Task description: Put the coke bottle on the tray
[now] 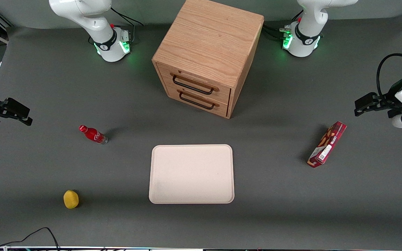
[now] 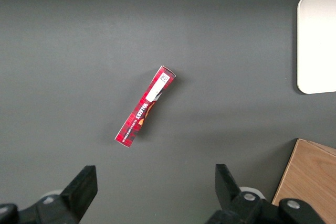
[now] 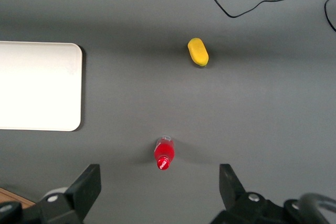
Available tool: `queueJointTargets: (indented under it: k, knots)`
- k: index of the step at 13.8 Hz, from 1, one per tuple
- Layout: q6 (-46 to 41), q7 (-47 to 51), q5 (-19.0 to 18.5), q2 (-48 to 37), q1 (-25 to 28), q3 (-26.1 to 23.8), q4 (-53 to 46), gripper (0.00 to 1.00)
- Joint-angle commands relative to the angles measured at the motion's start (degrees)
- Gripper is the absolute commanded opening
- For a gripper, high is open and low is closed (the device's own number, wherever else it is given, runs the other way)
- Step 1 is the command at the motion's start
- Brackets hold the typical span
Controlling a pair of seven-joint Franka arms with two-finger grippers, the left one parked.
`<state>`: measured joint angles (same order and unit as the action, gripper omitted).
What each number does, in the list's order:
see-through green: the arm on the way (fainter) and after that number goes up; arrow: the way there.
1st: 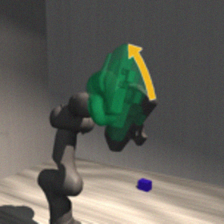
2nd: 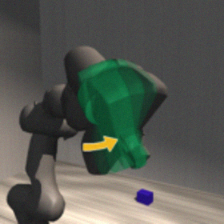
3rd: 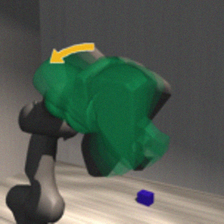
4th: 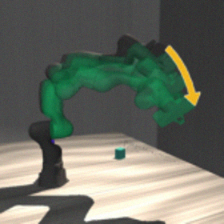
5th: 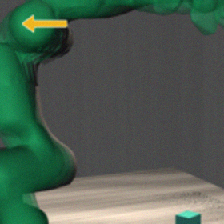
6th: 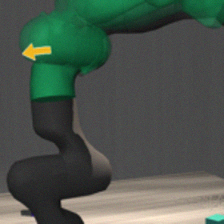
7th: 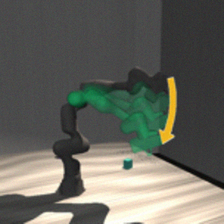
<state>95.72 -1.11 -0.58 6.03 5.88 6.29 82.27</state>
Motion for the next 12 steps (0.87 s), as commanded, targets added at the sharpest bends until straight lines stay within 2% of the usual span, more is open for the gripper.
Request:
queueJointTargets:
  k: [1, 12]
  knots:
    - [-0.8, 0.4, -0.1, 0.1, -0.9, 0.0, -0.5, 1.0]
    - [-0.8, 0.3, -0.1, 0.5, -0.7, -0.1, -1.1, 1.0]
